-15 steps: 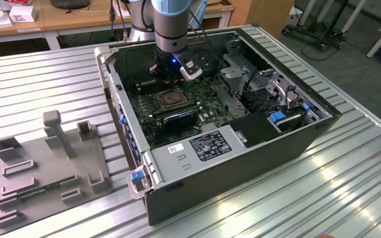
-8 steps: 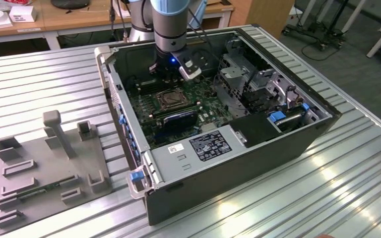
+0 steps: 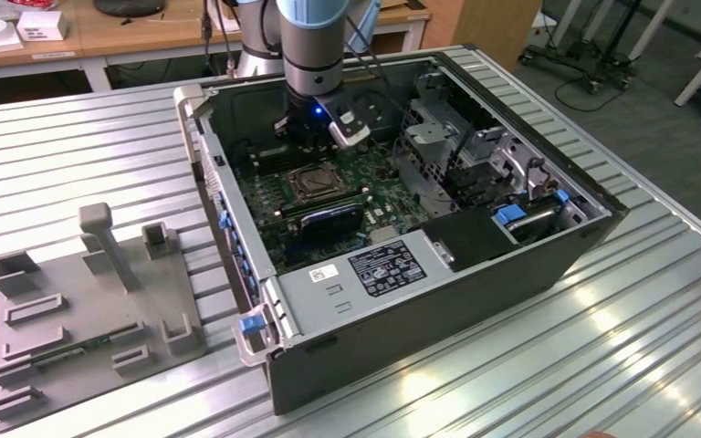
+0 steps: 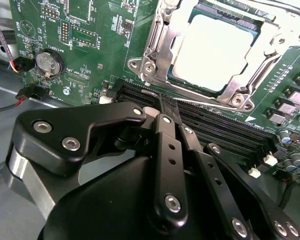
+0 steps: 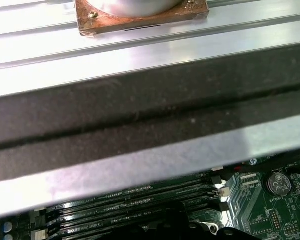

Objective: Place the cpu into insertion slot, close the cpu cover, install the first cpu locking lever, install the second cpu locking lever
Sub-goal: 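Install the first cpu locking lever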

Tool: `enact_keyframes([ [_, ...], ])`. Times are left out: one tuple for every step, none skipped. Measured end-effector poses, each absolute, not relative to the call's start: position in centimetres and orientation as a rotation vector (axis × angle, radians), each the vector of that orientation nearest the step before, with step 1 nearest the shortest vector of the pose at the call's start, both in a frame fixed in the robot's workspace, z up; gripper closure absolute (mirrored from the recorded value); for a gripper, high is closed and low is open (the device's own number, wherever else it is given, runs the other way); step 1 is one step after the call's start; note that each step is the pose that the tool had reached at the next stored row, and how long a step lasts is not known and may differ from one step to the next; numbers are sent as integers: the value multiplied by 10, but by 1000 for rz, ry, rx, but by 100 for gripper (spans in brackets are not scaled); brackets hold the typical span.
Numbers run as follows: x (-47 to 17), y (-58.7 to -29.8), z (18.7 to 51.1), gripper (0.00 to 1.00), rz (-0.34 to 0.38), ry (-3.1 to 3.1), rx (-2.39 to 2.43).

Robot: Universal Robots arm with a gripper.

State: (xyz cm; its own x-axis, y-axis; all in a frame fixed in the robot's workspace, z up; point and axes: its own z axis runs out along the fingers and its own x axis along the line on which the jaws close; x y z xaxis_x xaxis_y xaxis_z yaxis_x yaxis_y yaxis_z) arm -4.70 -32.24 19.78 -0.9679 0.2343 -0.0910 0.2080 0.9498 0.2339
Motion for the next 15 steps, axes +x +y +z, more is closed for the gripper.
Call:
enact_keyframes([
  [-47, -323, 198, 89, 339, 2985, 340],
  [-47, -323, 198, 89, 339, 2985, 340],
  [-47, -323, 197, 89, 338, 2985, 340],
  [-47, -323, 197, 89, 337, 2985, 340],
  [-47, -323, 197, 89, 337, 2985, 340],
  [-47, -323, 197, 89, 336, 2986, 339],
  [-47, -323, 197, 89, 334, 2986, 338],
  [-47, -323, 197, 89, 333, 2986, 337],
  [-47, -323, 197, 89, 331, 2987, 334],
  [-47, -323, 197, 89, 330, 2987, 331],
  [-47, -323, 197, 89, 330, 2988, 328],
  [-47, -323, 197, 89, 330, 2988, 324],
  [-47, -324, 197, 89, 330, 2989, 321],
  [-47, -324, 197, 89, 329, 2989, 319],
  [-47, -324, 197, 89, 329, 2990, 316],
])
